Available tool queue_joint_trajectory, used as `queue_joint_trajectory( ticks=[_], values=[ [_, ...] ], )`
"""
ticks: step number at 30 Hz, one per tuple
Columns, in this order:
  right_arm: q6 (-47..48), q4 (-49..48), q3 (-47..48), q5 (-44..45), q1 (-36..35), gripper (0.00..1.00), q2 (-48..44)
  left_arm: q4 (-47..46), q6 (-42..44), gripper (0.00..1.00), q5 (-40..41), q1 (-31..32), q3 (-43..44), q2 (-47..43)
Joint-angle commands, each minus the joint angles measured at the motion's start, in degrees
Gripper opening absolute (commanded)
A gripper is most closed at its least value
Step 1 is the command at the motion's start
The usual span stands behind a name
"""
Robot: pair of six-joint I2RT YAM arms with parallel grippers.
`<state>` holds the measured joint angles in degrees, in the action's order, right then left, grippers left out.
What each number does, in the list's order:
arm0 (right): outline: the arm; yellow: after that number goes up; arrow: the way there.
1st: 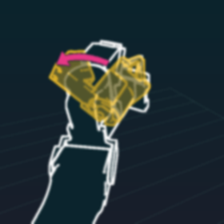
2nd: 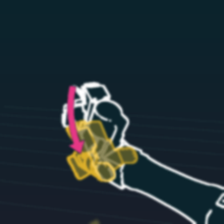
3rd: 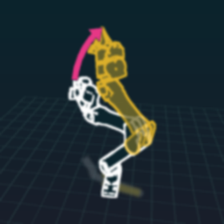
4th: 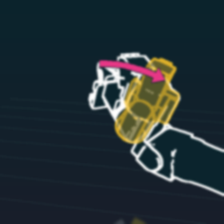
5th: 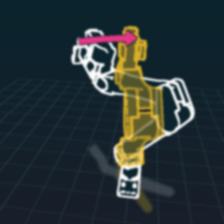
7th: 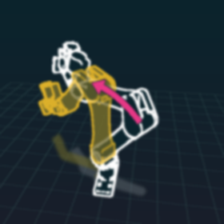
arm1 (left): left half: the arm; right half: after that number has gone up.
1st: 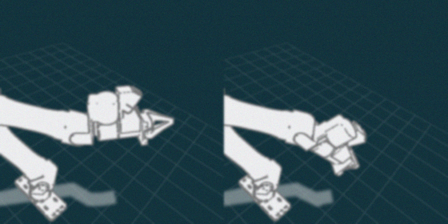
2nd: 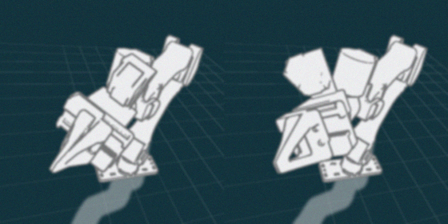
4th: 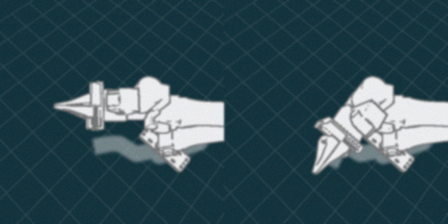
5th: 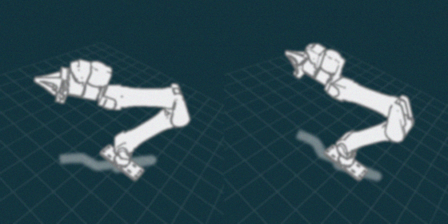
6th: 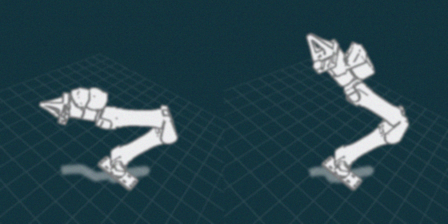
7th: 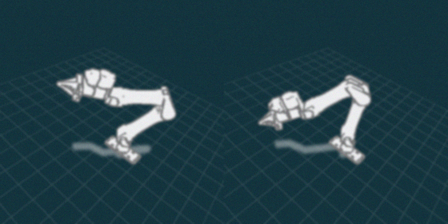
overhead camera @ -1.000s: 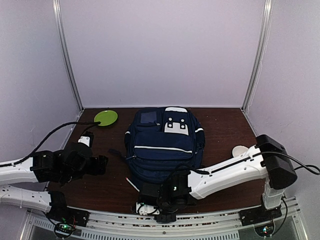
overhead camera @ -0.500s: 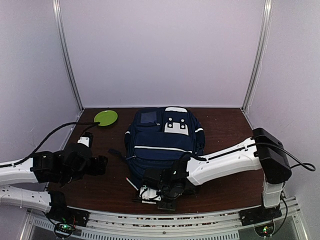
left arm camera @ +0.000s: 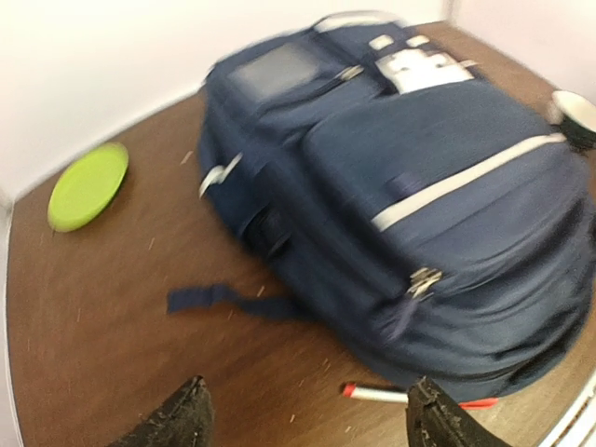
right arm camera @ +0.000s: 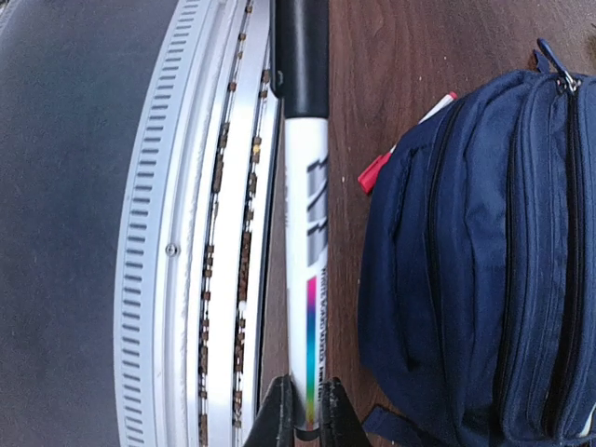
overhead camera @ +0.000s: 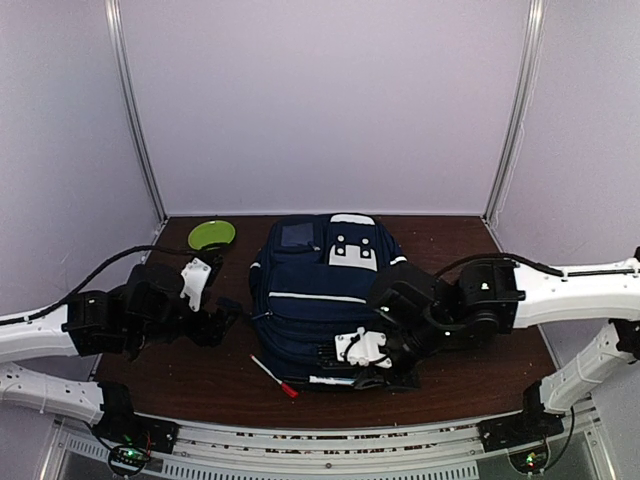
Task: Pack the student bag
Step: Pick up the upper front pocket of the student bag.
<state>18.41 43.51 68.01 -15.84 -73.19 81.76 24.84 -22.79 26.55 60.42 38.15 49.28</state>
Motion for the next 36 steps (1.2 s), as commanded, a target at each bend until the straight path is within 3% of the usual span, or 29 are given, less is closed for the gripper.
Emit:
queue_joint_trajectory(
  ticks=[1, 10, 15, 21, 25, 29, 30, 32, 36],
  values=[
    [5.79, 4.75, -7.11, 1.2, 2.86, 0.0, -7.07, -9.46, 20.23, 0.68, -14.48, -0.01, 6.82, 4.57],
    [8.45, 7.86, -15.46, 3.72, 16.96, 0.0, -19.74, 1.05, 38.42, 0.63, -17.42, 2.8, 24.31, 25.5],
    [7.1, 6.36, -16.5, 2.47, 22.15, 0.0, -23.19, 1.98, 43.52, 0.57, -18.99, 2.84, 30.27, 33.59],
    [7.36, 6.17, -15.76, 2.65, 24.98, 0.0, -23.0, 4.03, 47.85, 0.63, -24.64, 2.99, 35.63, 39.86],
    [7.09, 5.66, -15.67, 2.76, 25.48, 0.0, -21.76, 3.82, 48.4, 0.64, -22.72, 3.21, 36.6, 42.31],
    [6.75, 4.95, -15.6, 2.21, 25.63, 0.0, -20.67, 4.37, 50.01, 0.57, -16.61, 3.49, 37.38, 45.42],
    [6.73, 4.86, -15.48, 2.09, 25.58, 0.0, -20.43, 4.05, 50.15, 0.52, -15.73, 3.48, 37.32, 45.73],
    [6.64, 4.6, -15.17, 1.72, 25.64, 0.0, -19.84, 4.47, 50.18, 0.32, -14.34, 3.47, 38.52, 46.88],
    [7.44, 4.67, -13.84, 1.31, 25.63, 0.0, -17.69, 3.21, 48.25, 0.19, -11.77, 3.47, 40.08, 46.43]
  ],
)
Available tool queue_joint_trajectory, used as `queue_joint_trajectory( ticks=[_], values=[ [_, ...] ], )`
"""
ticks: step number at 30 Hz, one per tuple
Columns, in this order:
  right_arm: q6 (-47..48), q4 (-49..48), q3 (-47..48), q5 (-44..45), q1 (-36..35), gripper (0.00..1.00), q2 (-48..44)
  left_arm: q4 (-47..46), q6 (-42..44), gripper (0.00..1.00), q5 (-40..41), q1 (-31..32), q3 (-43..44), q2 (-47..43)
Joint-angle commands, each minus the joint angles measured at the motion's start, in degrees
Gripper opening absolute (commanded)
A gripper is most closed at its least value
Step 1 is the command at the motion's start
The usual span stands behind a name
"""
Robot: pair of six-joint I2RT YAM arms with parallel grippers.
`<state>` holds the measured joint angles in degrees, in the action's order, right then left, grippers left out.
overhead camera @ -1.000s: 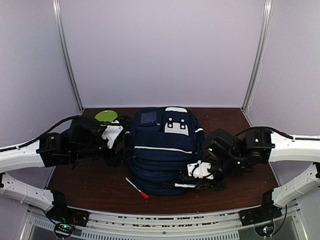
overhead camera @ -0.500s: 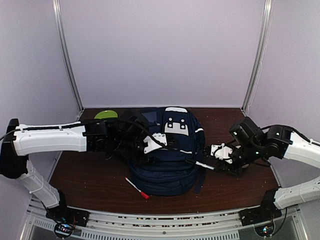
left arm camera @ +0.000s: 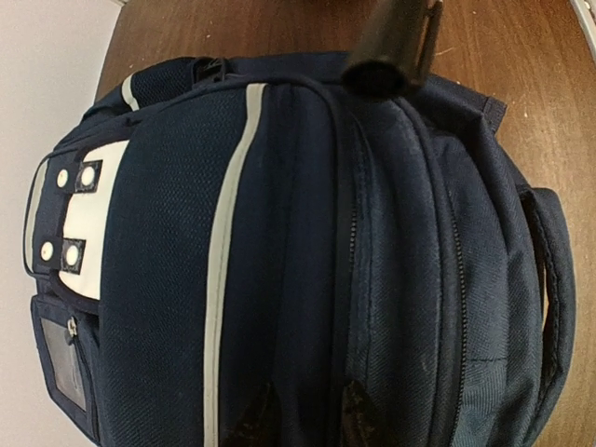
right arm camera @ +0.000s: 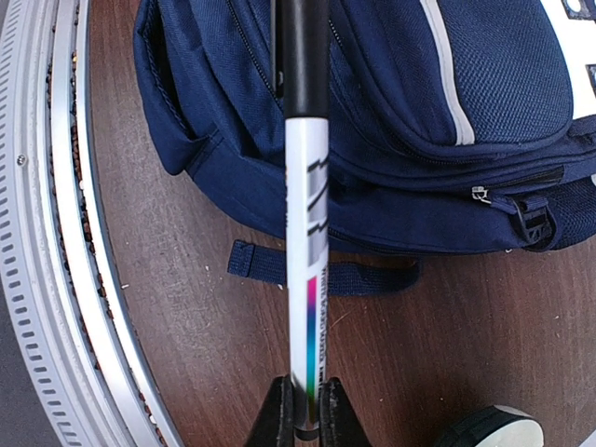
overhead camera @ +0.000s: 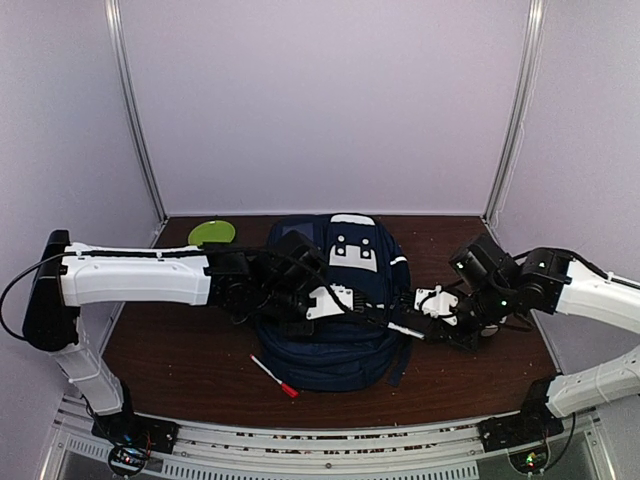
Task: Pack the student bag
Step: Pick up the upper front pocket of the student bag, then place the pen in the upper front pocket of the bag.
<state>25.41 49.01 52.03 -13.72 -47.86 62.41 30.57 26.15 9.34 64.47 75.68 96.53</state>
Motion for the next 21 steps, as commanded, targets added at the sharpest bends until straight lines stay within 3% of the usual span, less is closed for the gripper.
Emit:
queue_joint_trajectory(
  ticks=[1, 10, 18, 21],
  values=[
    [0.77, -0.66, 2.77, -0.51, 0.24, 0.0, 2.41, -3.82, -1.36, 0.17, 5.72, -0.56, 2.29, -1.92],
    [2.17, -2.61, 8.44, 5.06, 0.2, 0.0, 6.68, -9.12, -10.1, 0.09, -3.4, -4.24, 0.8, -9.25],
    [3.53, -2.41, 15.89, 9.68, -0.82, 0.0, 15.03, -12.47, -16.56, 0.01, -2.57, -5.56, 0.03, -8.34],
    [2.72, -3.22, 18.1, 11.07, -1.38, 0.0, 18.28, -14.91, -20.75, 0.0, -9.36, -8.12, -0.85, -8.97]
  ],
)
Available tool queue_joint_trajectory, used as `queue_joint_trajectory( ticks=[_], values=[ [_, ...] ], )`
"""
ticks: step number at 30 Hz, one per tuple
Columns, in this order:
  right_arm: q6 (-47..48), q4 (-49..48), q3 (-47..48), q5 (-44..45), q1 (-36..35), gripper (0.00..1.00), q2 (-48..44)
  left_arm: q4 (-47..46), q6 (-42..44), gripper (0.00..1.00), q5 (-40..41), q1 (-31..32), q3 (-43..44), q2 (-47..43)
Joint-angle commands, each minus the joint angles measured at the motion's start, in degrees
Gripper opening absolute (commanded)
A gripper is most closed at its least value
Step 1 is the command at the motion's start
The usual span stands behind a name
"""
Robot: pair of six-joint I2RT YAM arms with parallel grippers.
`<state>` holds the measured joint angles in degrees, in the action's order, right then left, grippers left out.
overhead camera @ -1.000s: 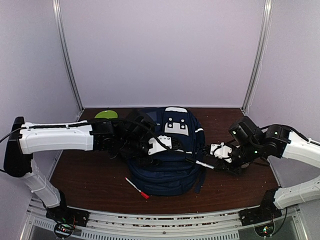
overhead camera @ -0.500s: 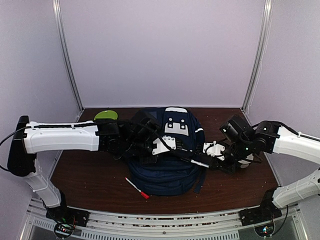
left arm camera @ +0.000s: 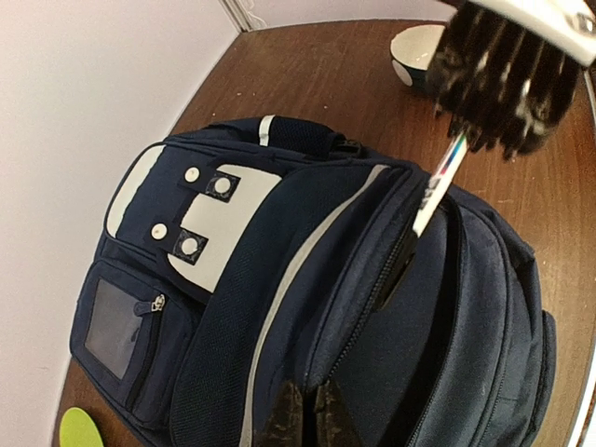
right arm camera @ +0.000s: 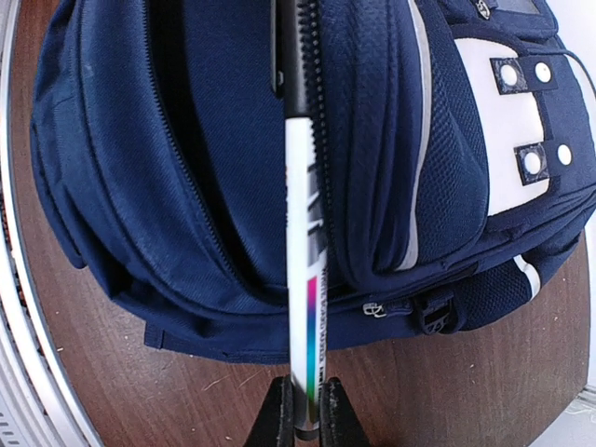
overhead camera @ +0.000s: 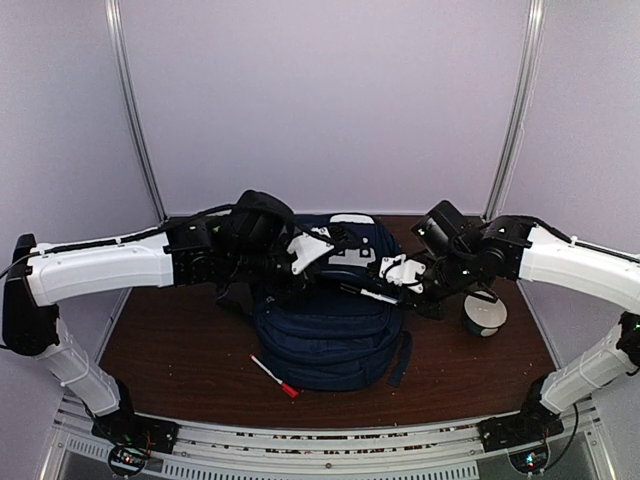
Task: Pack the student bag
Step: Place the pen in the upper front pocket of the bag.
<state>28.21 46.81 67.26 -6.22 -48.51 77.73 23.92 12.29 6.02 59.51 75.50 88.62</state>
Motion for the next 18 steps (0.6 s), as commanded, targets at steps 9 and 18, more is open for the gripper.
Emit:
queue_joint_trajectory(
  ticks=[9, 18],
  values=[
    [-1.13, -5.71, 6.87, 8.67, -3.48, 0.0, 9.26, -13.37, -12.2, 0.0, -17.44, -6.33, -2.6, -2.2],
    [-1.48, -13.45, 7.89, 12.04, -5.62, 0.0, 15.22, -14.97, -14.29, 0.0, -18.99, -6.87, -2.92, -1.69]
  ],
)
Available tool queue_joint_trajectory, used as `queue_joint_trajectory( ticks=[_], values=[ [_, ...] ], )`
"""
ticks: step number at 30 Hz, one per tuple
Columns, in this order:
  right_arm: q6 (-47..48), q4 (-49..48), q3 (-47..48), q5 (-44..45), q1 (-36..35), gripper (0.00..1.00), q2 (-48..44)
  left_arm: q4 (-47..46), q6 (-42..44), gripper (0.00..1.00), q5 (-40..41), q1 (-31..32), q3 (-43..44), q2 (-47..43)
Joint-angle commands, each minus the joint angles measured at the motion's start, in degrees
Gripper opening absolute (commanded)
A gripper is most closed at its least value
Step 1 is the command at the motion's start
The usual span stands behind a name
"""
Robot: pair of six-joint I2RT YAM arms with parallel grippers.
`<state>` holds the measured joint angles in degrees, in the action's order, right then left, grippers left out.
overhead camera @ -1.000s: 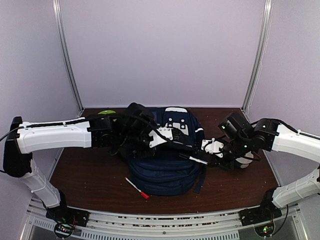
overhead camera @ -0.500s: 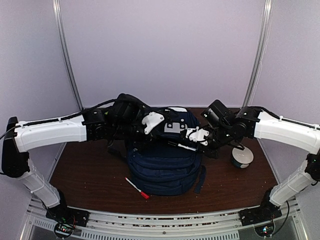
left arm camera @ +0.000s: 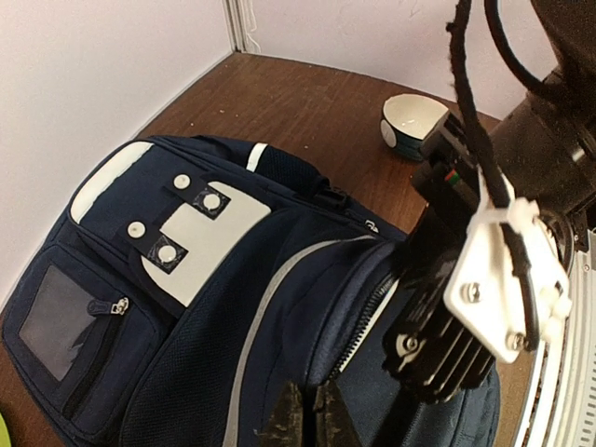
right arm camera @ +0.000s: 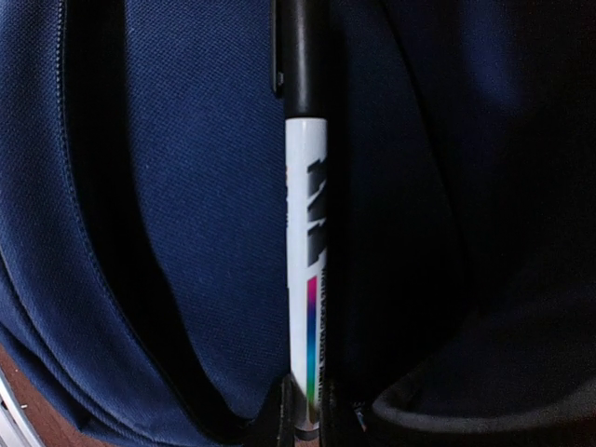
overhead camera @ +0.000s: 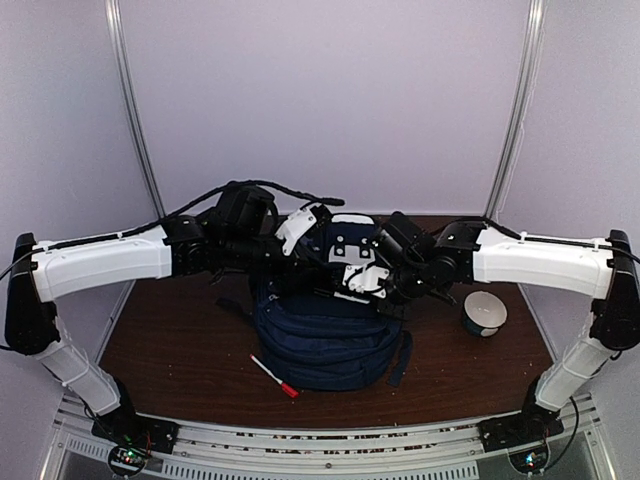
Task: Pack the student bag
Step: Place the pen in the upper front pocket of the bag, then set the student bag in the upper front pocket, then pick up the pen from the center of the board.
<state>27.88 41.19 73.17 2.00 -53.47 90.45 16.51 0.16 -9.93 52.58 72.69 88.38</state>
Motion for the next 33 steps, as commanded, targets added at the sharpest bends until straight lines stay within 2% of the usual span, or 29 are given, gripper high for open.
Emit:
queue_joint_trajectory(
  ticks=[1, 9, 12, 17, 19, 26, 29, 33],
  values=[
    [-1.36, -9.06, 1.79, 4.4, -0.67, 0.0, 2.75, -7.55, -2.12, 0.0, -3.03, -0.01, -0.3, -1.57],
    [-2.82, -11.79, 0.31, 4.44, -0.58, 0.25, -1.04, -7.96, -2.39, 0.0, -2.16, -0.02, -2.64, -2.35],
    [-2.84, -11.03, -0.33, 3.99, -0.68, 0.3, -3.36, -8.24, -2.65, 0.06, -1.95, -0.01, -3.31, -2.12],
    [-2.32, -6.48, -1.66, -1.3, -0.65, 0.31, -8.71, -4.53, -3.02, 0.31, -2.19, -0.02, -1.72, -0.71],
    [-1.78, -4.59, -2.36, -4.53, -0.58, 0.31, -11.54, -4.58, -3.06, 0.35, -1.61, -0.02, -2.82, -1.8],
    [2.08, -0.06, -5.02, -13.99, -0.71, 0.3, -17.59, -3.4, -4.36, 0.46, 2.83, -0.02, -8.69, -10.17],
    [2.82, 1.24, -5.43, -17.4, -1.82, 0.29, -17.43, -2.36, -6.1, 0.46, 5.08, -0.02, -13.44, -14.39],
    [0.89, -0.64, -6.3, -17.39, -6.92, 0.29, -14.16, -0.07, -9.29, 0.57, 14.7, -0.05, -19.42, -19.05]
  ],
)
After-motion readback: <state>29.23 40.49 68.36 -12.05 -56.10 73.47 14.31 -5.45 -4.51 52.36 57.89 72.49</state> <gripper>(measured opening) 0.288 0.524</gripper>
